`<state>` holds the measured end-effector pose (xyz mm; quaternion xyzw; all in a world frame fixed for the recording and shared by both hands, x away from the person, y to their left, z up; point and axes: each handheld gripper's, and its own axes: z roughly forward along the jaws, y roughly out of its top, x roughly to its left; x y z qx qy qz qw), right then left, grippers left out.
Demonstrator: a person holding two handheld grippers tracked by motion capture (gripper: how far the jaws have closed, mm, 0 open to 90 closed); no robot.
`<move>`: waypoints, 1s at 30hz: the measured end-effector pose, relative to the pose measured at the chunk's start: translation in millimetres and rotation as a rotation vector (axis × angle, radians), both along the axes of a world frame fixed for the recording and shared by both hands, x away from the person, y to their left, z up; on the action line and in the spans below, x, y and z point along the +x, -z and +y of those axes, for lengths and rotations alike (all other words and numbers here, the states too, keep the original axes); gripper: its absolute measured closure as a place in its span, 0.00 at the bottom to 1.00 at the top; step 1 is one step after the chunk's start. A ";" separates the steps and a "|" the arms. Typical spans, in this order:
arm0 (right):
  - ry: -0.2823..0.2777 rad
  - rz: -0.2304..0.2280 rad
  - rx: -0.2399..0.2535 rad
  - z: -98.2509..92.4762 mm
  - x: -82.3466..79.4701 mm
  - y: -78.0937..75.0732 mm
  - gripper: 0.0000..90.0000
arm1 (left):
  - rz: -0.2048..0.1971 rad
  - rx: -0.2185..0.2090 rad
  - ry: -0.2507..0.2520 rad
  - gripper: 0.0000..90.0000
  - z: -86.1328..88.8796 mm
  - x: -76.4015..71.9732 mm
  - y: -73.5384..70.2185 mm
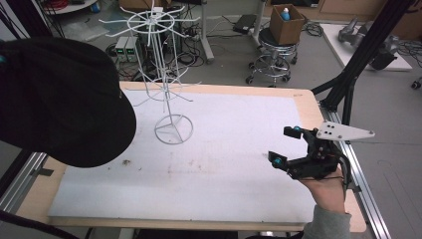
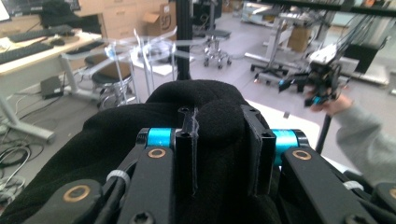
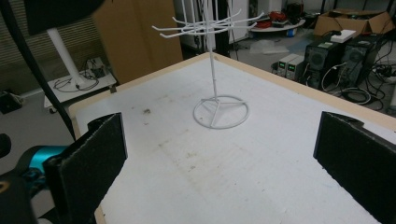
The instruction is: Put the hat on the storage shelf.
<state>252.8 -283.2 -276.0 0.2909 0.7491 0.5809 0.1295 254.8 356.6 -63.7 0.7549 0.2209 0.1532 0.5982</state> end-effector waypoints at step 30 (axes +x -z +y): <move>0.019 0.011 -0.022 -3.0 7.6 0.7 0.02 | -0.067 -0.052 -0.015 0.78 -4.1 17.6 -78.3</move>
